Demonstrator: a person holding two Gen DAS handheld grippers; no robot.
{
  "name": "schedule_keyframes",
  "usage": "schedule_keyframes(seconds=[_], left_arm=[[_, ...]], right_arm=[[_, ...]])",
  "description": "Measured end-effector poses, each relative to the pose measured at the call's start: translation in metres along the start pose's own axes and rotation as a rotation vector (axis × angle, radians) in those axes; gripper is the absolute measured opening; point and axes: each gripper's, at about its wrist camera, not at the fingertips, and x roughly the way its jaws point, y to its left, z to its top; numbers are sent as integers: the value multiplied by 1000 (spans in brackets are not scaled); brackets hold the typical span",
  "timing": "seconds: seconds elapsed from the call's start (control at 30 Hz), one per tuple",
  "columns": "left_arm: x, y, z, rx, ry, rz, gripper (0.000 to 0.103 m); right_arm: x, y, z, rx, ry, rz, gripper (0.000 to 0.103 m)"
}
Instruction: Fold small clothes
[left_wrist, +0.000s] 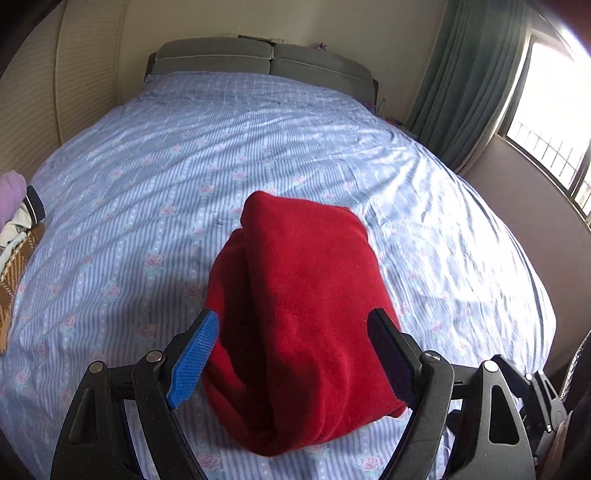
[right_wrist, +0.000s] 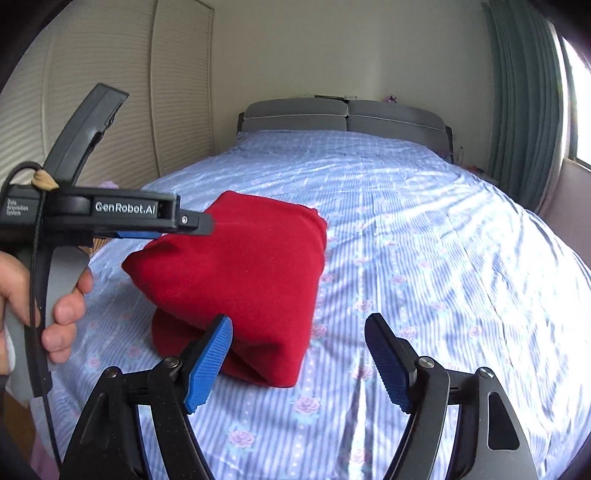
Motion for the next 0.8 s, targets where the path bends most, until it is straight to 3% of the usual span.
schedule_keyframes(seconds=[0.17, 0.3, 0.57, 0.7, 0.8], left_arm=[[29, 7, -15, 4, 60, 32, 83], [37, 18, -23, -32, 53, 19, 85], [32, 20, -32, -43, 19, -17, 89], [35, 24, -34, -79, 18, -57, 96], [38, 23, -35, -81, 20, -73, 102]], right_arm=[[5, -19, -6, 42, 14, -16, 74], [10, -34, -12, 65, 35, -10, 74], [37, -65, -2, 185, 83, 94, 75], [54, -79, 4, 281, 110, 171, 88], [72, -88, 4, 364, 162, 231, 90]])
